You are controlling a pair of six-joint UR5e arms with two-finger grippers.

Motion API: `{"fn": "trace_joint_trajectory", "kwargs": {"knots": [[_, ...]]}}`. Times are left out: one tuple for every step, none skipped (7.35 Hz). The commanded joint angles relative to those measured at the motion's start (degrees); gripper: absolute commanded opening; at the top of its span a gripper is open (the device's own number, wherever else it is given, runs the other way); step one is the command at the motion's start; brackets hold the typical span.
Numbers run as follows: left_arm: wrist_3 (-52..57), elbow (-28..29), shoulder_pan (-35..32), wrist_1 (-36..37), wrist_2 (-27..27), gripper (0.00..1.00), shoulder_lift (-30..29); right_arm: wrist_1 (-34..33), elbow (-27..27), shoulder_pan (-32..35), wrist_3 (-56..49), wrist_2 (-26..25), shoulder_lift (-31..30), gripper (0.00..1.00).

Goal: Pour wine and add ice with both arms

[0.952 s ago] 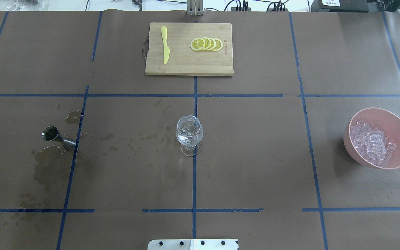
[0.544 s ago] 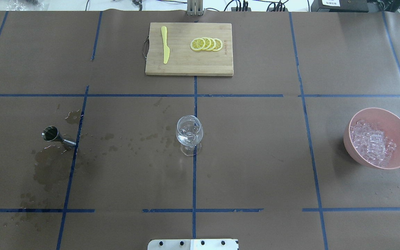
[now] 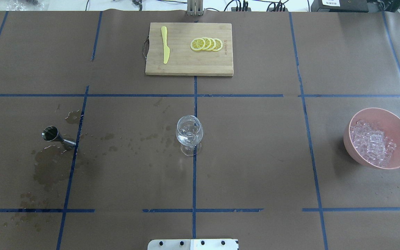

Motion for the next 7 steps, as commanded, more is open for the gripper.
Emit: {"fn": "trace_joint_trajectory", "kwargs": {"knots": [[-0.33, 2.05, 0.14, -18.44, 0.09, 1.00, 0.35, 4.35, -0.44, -0.01, 0.08, 1.98, 0.03, 1.00], [-0.94, 5.11, 0.32, -32.74, 0.44, 1.00, 0.35, 4.44, -0.88, -0.01, 0.08, 2.43, 0.20, 1.00], [-9.22, 7.57, 0.32, -43.67, 0.01, 1.00, 0.17, 4.52, -0.54, -0.01, 0.08, 4.43, 0.12, 1.00], [-15.65, 7.77, 0.32, -49.61, -3.48, 1.00, 1.65, 4.61, -0.62, -0.01, 0.08, 4.71, 0.47, 1.00], [-16.76, 7.51, 0.75, -53.84, -5.34, 1.00, 1.66, 5.74, -0.45, 0.08, 0.08, 4.80, 0.38, 1.00], [-21.56, 7.51, 4.59, -59.11, -5.10, 1.00, 1.84, 5.93, -0.45, 0.08, 0.08, 4.80, 0.29, 1.00], [-30.22, 5.95, 9.32, -60.20, -2.57, 1.00, 1.58, 5.93, -0.62, 0.08, 0.08, 4.80, 0.29, 1.00]]}}
